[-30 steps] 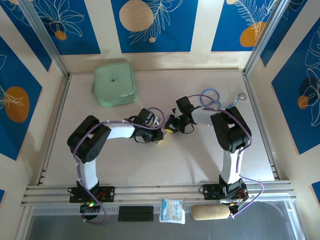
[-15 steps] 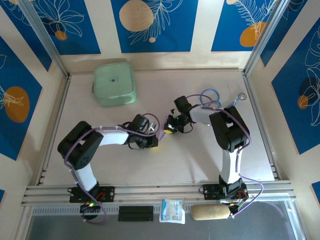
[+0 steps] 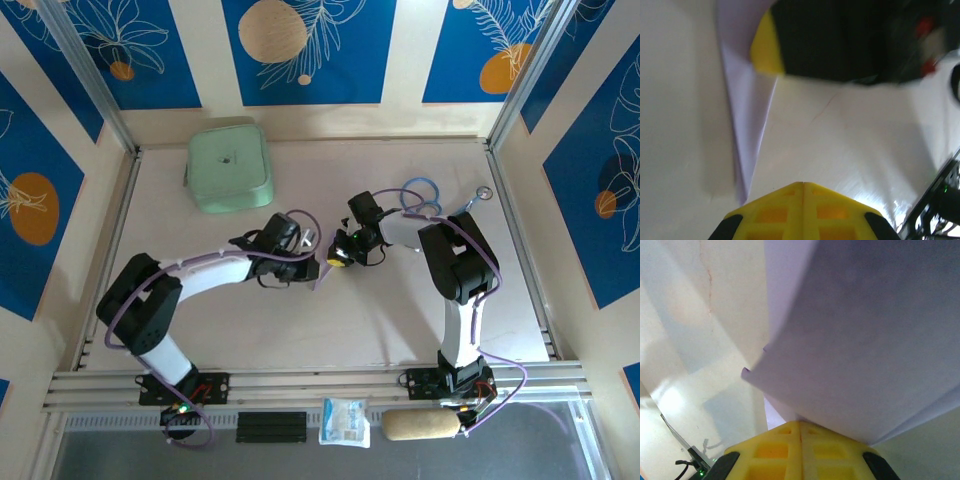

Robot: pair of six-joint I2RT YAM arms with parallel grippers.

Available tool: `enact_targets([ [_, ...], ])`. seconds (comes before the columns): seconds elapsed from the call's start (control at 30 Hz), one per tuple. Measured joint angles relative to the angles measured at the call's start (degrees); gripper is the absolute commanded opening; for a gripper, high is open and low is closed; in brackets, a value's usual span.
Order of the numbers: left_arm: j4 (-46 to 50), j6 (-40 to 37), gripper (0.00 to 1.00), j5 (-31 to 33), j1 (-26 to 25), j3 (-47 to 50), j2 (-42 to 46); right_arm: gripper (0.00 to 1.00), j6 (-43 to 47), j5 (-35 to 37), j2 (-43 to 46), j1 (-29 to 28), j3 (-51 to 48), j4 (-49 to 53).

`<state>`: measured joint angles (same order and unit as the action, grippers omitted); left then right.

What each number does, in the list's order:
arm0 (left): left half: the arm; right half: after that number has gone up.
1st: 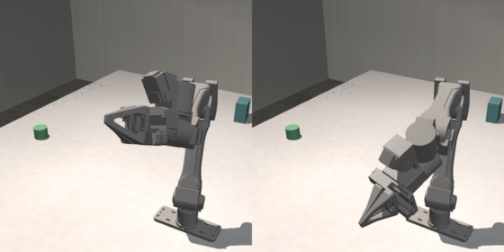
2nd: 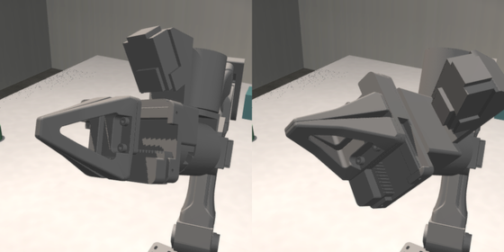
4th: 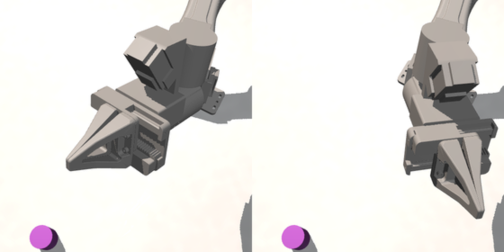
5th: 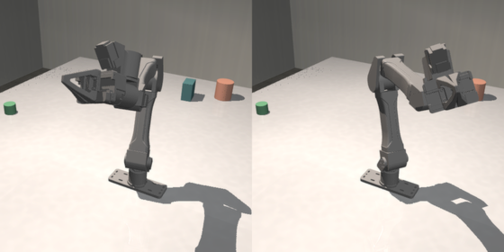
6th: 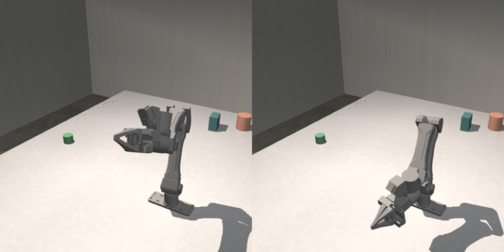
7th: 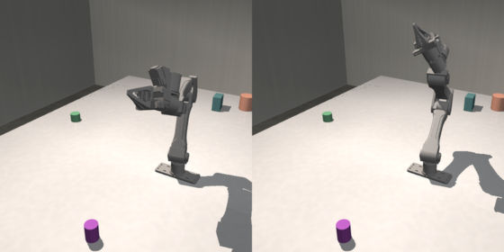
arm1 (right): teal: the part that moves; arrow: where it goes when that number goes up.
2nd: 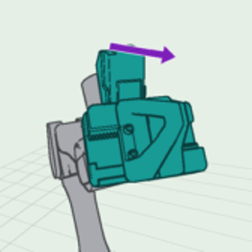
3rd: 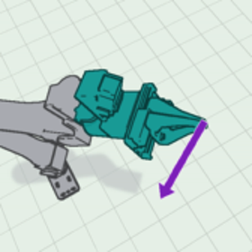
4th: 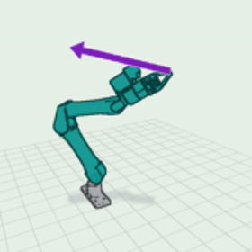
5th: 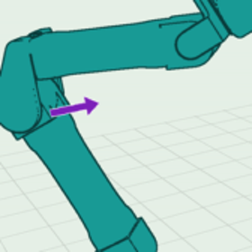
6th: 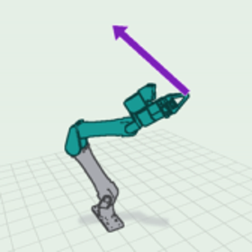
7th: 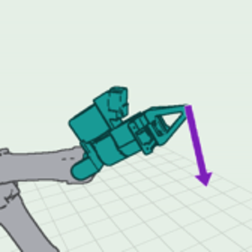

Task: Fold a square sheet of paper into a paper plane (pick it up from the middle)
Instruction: Fold the wing for the fifth time at the center of the table.

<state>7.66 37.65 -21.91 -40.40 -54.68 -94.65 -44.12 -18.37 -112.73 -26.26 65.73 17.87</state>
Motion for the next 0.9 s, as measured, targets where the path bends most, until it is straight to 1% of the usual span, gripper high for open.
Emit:
enact_targets([
  [0.1, -3.0, 0.9, 0.01, 0.2, 0.0, -2.0, -4.3, 0.07, 0.0, 0.0, 0.0, 0.0, 0.0, 0.0],
  [0.23, -3.9, 1.5, 0.00, 0.2, 0.0, -3.5, -9.6, 0.07, 0.0, 0.0, 0.0, 0.0, 0.0, 0.0],
  [0.33, -3.8, 1.9, 0.00, 0.2, 0.0, -3.8, -11.7, 0.07, 0.0, 0.0, 0.0, 0.0, 0.0, 0.0],
  [0.63, -3.7, 1.9, 0.00, 1.4, 0.0, -4.1, -13.2, 0.07, 0.2, 0.2, 0.3, 0.0, 0.0, 0.0],
  [0.9, -4.0, 1.9, 0.00, 1.4, 0.1, -4.0, -13.3, 0.08, 2.7, 4.3, 3.8, -0.2, -1.0, -0.8],
])
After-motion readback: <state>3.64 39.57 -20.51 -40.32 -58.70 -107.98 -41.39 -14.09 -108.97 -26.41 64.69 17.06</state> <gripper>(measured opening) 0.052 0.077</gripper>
